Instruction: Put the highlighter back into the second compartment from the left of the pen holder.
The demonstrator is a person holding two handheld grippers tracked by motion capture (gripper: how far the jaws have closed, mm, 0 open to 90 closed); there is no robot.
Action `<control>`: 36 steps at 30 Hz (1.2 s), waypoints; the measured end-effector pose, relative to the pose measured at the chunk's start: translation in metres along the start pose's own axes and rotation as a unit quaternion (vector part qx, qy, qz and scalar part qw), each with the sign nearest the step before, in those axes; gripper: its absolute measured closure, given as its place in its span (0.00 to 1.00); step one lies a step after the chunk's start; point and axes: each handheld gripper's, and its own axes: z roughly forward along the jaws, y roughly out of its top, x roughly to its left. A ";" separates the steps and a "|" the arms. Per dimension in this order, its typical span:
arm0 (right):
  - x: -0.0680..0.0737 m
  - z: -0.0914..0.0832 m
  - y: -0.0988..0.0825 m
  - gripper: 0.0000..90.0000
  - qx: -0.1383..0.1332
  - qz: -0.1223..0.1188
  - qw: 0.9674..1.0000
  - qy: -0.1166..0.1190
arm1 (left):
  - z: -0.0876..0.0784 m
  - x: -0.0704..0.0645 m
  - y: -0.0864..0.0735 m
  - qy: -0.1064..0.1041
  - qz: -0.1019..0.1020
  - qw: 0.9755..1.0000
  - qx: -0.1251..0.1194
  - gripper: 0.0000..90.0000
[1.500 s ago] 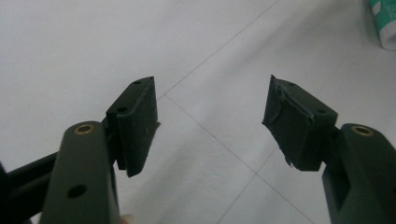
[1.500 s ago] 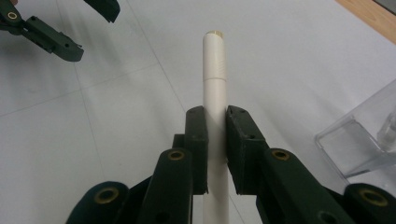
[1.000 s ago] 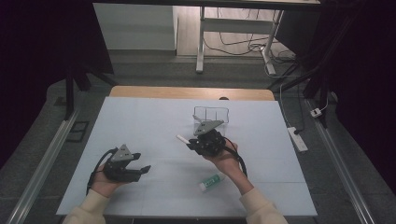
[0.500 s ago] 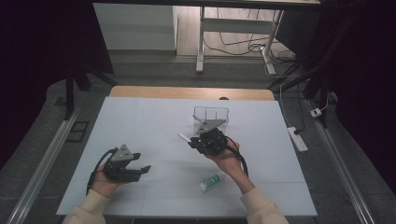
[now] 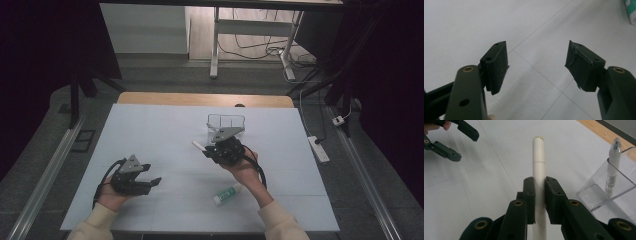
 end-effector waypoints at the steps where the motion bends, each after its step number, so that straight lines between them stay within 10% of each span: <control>1: 0.000 0.000 0.000 0.87 0.000 0.000 1.000 0.000 | 0.000 0.000 0.000 0.000 0.000 1.000 0.000 0.38; 36: -0.023 -0.014 -0.004 0.87 -0.031 0.026 0.999 -0.034 | 0.000 -0.001 0.000 0.009 0.004 1.000 -0.002 0.37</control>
